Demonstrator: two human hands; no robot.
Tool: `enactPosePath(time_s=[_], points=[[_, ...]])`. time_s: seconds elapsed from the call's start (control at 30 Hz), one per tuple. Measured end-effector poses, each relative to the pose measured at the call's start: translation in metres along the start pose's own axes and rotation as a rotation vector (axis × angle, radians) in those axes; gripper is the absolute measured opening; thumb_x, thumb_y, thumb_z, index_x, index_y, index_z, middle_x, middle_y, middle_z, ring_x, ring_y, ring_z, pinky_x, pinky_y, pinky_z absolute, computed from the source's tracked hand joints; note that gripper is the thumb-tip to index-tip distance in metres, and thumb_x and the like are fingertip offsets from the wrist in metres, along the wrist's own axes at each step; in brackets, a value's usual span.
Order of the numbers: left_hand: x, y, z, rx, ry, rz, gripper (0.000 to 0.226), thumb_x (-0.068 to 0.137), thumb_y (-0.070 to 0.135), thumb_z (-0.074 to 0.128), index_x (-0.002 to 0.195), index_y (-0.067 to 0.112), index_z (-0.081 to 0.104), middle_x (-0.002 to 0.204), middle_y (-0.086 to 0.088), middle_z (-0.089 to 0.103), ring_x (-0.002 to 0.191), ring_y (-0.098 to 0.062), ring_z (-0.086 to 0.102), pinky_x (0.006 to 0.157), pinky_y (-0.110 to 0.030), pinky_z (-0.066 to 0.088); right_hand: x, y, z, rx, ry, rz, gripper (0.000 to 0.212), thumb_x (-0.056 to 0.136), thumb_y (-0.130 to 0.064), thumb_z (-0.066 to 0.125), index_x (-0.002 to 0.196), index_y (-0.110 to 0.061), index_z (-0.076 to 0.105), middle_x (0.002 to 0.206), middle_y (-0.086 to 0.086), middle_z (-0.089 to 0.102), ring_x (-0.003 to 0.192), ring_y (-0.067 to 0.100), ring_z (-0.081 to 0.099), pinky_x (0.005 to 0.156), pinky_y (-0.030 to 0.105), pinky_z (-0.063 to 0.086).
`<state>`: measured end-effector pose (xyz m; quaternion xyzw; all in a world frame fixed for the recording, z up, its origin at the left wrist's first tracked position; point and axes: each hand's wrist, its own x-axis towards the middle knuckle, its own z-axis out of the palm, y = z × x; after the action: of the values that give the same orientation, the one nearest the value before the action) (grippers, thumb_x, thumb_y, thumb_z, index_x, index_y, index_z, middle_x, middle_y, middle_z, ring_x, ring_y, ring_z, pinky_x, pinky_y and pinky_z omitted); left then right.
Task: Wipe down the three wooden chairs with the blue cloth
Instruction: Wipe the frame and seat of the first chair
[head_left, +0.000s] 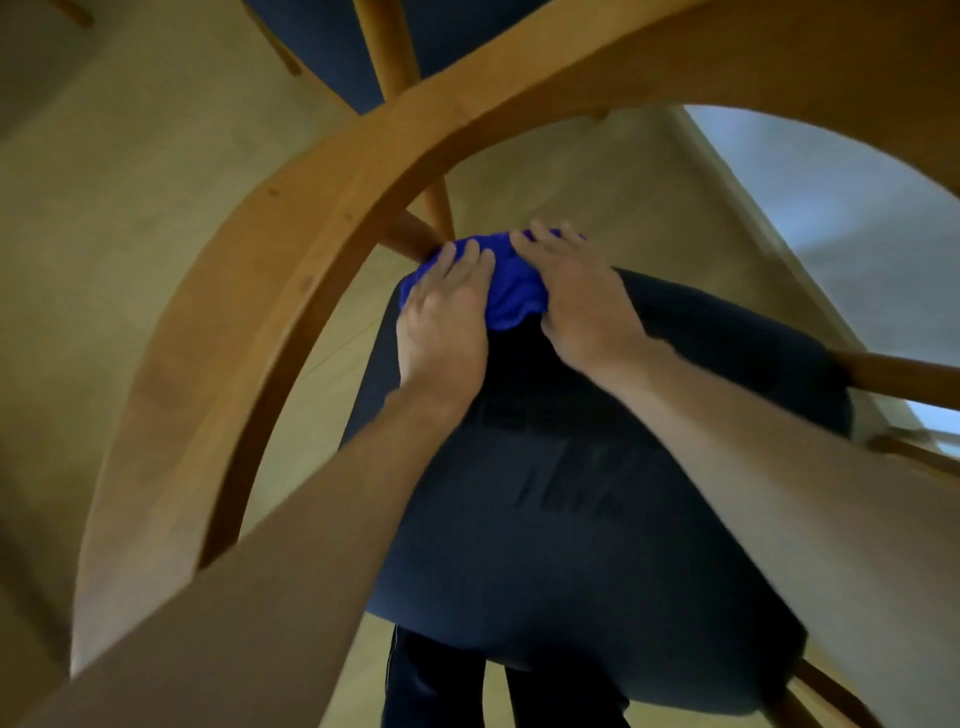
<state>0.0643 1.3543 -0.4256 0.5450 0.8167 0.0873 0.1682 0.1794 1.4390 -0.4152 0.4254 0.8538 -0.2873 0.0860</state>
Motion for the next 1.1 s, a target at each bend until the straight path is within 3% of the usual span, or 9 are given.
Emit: enactPosePath(time_s=[0.17, 0.27, 0.4, 0.53, 0.63, 0.73, 0.83, 0.97, 1.1], points=[[-0.083, -0.015, -0.01, -0.044, -0.134, -0.081, 0.065, 0.078, -0.008, 0.063, 0.137, 0.014, 0.05, 0.14, -0.006, 0.052, 0.134, -0.022, 0.042, 0.11, -0.038, 0.032, -0.065, -0.02, 0.022, -0.097, -0.173, -0.126, 0.071, 0.095, -0.007, 0.05, 0.156, -0.018, 0.014, 0.164, 0.001, 0.011, 0.151, 0.022, 0.003, 0.12, 0.031, -0.001], [-0.119, -0.017, -0.025, -0.074, -0.291, -0.162, 0.072, 0.079, -0.005, 0.063, 0.143, 0.019, 0.041, 0.144, -0.001, 0.047, 0.135, -0.018, 0.041, 0.11, -0.035, 0.034, -0.081, -0.031, 0.021, -0.06, -0.338, -0.172, 0.069, 0.098, -0.007, 0.048, 0.156, -0.02, 0.013, 0.164, -0.002, 0.011, 0.15, 0.017, 0.004, 0.122, 0.03, 0.003], [-0.089, -0.02, -0.034, -0.092, -0.101, -0.248, 0.074, 0.08, -0.004, 0.061, 0.145, 0.015, 0.032, 0.14, -0.008, 0.047, 0.125, -0.022, 0.048, 0.104, -0.04, 0.043, -0.052, -0.038, -0.004, -0.054, -0.045, -0.2, 0.074, 0.09, 0.001, 0.049, 0.155, -0.009, 0.014, 0.161, 0.01, 0.021, 0.149, 0.02, 0.018, 0.12, 0.031, 0.01], [-0.015, -0.028, -0.037, -0.214, 0.158, -0.254, 0.042, 0.085, 0.002, 0.047, 0.123, 0.022, 0.048, 0.121, 0.001, 0.054, 0.112, -0.014, 0.05, 0.098, -0.036, 0.044, 0.017, -0.042, -0.008, -0.095, 0.082, -0.118, 0.067, 0.093, 0.005, 0.046, 0.153, -0.006, 0.018, 0.16, 0.016, 0.017, 0.149, 0.028, 0.013, 0.119, 0.034, 0.015], [-0.007, -0.04, -0.018, -0.167, 0.067, -0.291, 0.043, 0.087, 0.002, 0.042, 0.127, 0.018, 0.049, 0.127, -0.004, 0.053, 0.12, -0.024, 0.049, 0.102, -0.04, 0.041, 0.032, -0.043, 0.015, -0.098, 0.112, -0.082, 0.052, 0.096, 0.0, 0.046, 0.146, -0.007, 0.036, 0.15, 0.013, 0.038, 0.14, 0.026, 0.032, 0.115, 0.031, 0.024], [-0.04, -0.041, -0.008, -0.108, 0.031, -0.287, 0.053, 0.087, -0.003, 0.048, 0.138, 0.012, 0.045, 0.141, -0.009, 0.048, 0.131, -0.025, 0.043, 0.11, -0.034, 0.031, 0.006, -0.041, 0.027, -0.069, 0.052, -0.115, 0.056, 0.097, 0.0, 0.042, 0.151, -0.007, 0.03, 0.157, 0.011, 0.031, 0.147, 0.026, 0.02, 0.119, 0.03, 0.012], [-0.083, -0.04, -0.02, -0.061, -0.055, -0.208, 0.057, 0.073, -0.01, 0.065, 0.128, 0.004, 0.056, 0.127, -0.015, 0.059, 0.118, -0.03, 0.056, 0.102, -0.037, 0.041, -0.037, -0.048, 0.03, -0.064, -0.063, -0.157, 0.062, 0.095, 0.001, 0.043, 0.153, -0.01, 0.026, 0.16, 0.006, 0.024, 0.15, 0.02, 0.012, 0.119, 0.026, 0.006], [-0.132, -0.033, -0.039, 0.021, -0.22, -0.248, 0.05, 0.069, -0.002, 0.071, 0.115, 0.014, 0.062, 0.108, -0.002, 0.066, 0.095, -0.021, 0.065, 0.081, -0.032, 0.052, -0.073, -0.055, 0.029, -0.092, -0.321, -0.236, 0.067, 0.094, -0.01, 0.052, 0.154, -0.018, 0.023, 0.161, -0.002, 0.022, 0.149, 0.014, 0.012, 0.118, 0.024, 0.01], [-0.098, -0.029, -0.052, -0.103, -0.073, -0.341, 0.032, 0.085, 0.008, 0.048, 0.114, 0.021, 0.049, 0.102, 0.003, 0.056, 0.088, -0.011, 0.056, 0.076, -0.026, 0.045, -0.037, -0.056, 0.001, -0.034, -0.17, -0.221, 0.064, 0.087, -0.01, 0.062, 0.145, -0.025, 0.041, 0.15, -0.004, 0.043, 0.139, 0.014, 0.037, 0.116, 0.035, 0.03]])
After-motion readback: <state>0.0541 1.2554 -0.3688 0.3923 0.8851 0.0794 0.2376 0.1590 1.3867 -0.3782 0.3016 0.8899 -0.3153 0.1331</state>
